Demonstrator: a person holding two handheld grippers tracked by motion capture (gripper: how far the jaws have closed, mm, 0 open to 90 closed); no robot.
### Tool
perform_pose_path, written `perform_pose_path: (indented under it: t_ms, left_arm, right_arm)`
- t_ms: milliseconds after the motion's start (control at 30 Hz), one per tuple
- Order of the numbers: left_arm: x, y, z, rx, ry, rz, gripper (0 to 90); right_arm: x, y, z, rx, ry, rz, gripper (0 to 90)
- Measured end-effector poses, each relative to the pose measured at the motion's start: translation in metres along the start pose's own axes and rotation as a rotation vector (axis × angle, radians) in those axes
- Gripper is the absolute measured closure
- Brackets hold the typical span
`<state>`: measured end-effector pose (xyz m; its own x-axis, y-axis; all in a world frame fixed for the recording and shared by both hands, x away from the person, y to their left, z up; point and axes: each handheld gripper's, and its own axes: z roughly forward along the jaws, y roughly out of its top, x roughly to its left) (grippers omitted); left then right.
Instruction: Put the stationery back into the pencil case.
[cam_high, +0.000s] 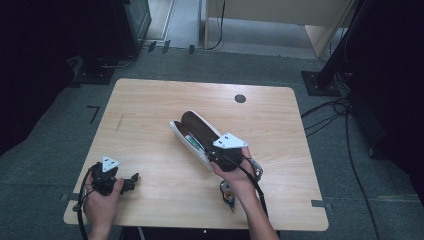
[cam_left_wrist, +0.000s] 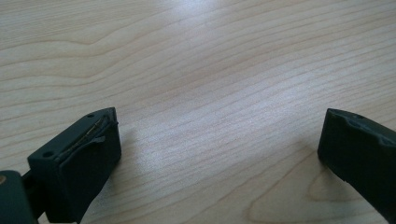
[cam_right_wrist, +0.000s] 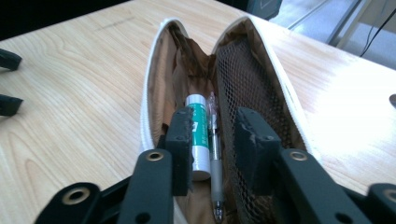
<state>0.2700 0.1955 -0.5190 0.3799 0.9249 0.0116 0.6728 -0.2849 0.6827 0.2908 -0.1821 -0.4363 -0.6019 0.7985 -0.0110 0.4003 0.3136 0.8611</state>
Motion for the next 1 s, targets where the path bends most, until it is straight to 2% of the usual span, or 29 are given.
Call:
perform_pose_path:
  t_ms: [200, 367, 567, 1000]
  left_arm:
    - [0.0, 0.0, 0.0, -0.001, 0.0, -0.001, 0.0]
    - [0.0, 0.0, 0.0, 0.0, 0.0, 0.0, 0.0]
    - [0.0, 0.0, 0.0, 0.001, 0.0, 0.001, 0.0]
    - [0.0, 0.0, 0.0, 0.001, 0.0, 0.001, 0.0]
  right_arm:
    - [0.001, -0.003, -0.015, -0.028, -0.007, -0.023, 59.9]
    - [-0.001, -0.009, -0.027, -0.04, -0.01, -0.006, 57.1]
    - [-0.001, -0.018, -0.036, -0.028, -0.031, 0.002, 48.9]
    - [-0.001, -0.045, -0.048, -0.002, -0.039, 0.054, 48.0]
